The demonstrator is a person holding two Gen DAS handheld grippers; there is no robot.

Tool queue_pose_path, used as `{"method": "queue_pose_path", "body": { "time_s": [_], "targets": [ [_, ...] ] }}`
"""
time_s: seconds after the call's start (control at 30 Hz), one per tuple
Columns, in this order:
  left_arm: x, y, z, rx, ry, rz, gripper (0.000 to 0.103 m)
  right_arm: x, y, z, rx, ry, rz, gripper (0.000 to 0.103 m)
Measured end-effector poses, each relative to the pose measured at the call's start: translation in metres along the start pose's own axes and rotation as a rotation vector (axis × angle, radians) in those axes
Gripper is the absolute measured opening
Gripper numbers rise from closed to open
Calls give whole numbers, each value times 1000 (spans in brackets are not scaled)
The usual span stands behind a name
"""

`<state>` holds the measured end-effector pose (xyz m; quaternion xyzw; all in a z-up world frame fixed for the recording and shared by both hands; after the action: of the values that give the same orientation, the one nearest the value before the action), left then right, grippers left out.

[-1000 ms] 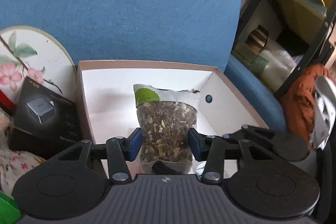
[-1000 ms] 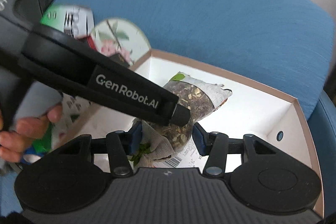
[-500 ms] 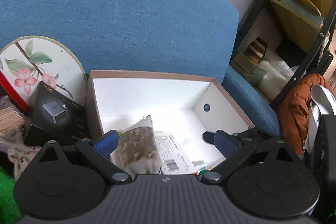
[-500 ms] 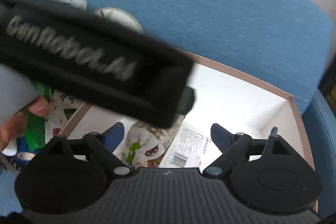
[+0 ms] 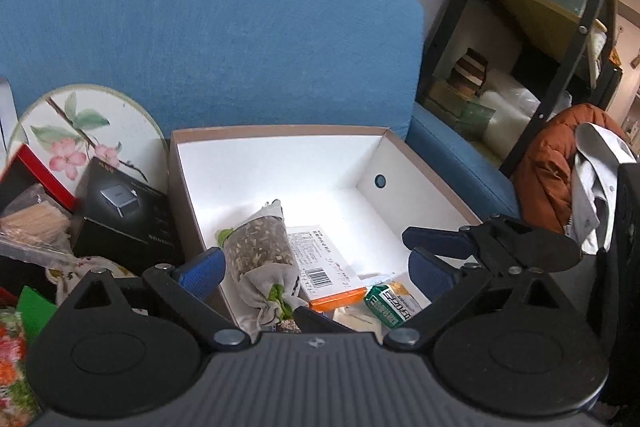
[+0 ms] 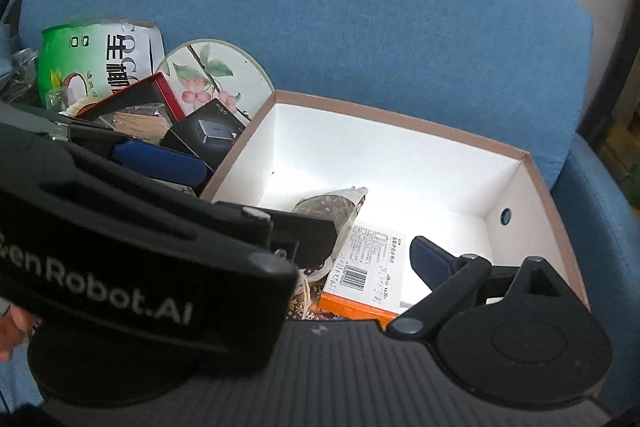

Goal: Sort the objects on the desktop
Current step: 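Withdraw both tools from the tan box back toward the pile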

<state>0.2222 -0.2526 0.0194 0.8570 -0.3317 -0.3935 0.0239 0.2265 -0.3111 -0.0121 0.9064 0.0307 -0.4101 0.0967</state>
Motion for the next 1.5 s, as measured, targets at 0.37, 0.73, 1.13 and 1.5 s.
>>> {"method": "queue_pose_path", "body": {
  "time_s": [0.37, 0.73, 1.13, 1.5],
  "targets": [
    [-54, 6, 19, 9, 64, -17, 101, -50, -16, 12, 74, -14, 40, 95],
    [-106, -6, 64, -44, 107, -17, 101, -96, -63, 28, 82, 45, -66, 95],
    [-120, -62, 191, -197, 38, -57, 99, -76, -156, 117, 46, 48, -261, 95],
    [-113, -103, 175, -280, 71, -76, 84, -50, -188, 112, 0, 93, -319, 86]
  ]
}}
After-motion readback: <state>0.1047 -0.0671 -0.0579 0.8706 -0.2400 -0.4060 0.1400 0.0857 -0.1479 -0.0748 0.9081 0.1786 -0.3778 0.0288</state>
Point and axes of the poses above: each gripper's, at about its wrist camera, not at the fingertips, and x roughly the way its jaws point, y to its right, z to its underside, the point moved 9 cm from there along x, roughly the way its jaws point, and after that the axes turned 10 degrees about -y, right-handed, at the moved point
